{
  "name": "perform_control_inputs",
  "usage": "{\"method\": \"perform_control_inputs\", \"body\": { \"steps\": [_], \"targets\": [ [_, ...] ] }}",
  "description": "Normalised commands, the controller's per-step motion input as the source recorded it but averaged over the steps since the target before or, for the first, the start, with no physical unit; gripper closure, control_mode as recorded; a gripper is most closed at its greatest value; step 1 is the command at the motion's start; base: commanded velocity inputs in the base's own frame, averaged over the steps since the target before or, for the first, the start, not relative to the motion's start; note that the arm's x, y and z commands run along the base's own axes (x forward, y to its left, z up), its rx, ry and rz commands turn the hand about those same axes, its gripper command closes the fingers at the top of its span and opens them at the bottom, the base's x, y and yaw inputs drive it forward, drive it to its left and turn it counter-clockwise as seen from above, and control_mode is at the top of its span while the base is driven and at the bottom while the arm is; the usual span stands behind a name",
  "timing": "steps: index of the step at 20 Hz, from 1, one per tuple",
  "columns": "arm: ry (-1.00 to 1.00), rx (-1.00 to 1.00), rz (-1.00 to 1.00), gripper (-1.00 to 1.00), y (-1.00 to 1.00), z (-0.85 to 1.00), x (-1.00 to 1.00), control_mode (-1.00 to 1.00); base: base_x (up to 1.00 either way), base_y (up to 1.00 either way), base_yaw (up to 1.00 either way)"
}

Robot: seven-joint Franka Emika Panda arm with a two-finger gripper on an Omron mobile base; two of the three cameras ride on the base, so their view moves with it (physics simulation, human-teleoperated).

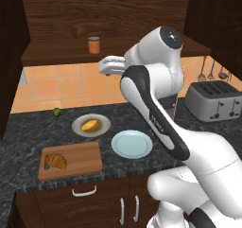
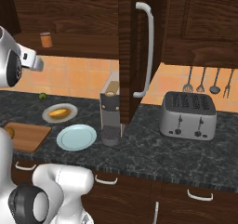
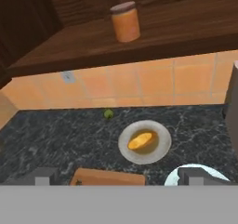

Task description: From the different types of pastries on the counter, select a croissant and place it on the cutting board. Then retrieve a jar of jam from the cabinet and place it alongside the croissant on the cutting board.

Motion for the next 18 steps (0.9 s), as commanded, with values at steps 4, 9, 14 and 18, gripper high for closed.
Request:
{"method": "perform_control_inputs", "body": {
  "steps": [4, 9, 14, 18],
  "targets": [
    [-0.02, -0.04, -0.16, -1.00, -0.21, 0.48, 0.00, -1.00, 0.00, 0.00, 0.00],
    [-0.08, 0.01, 0.01, -1.00, -0.04, 0.00, 0.10, -1.00, 0.00, 0.00, 0.00],
    [-0.22, 0.02, 0.06, -1.00, -0.05, 0.00, 0.32, -1.00, 0.00, 0.00, 0.00],
    [-0.19, 0.00, 0.05, -1.00, -0.01, 0.00, 0.21, -1.00, 0.00, 0.00, 0.00]
  ]
}}
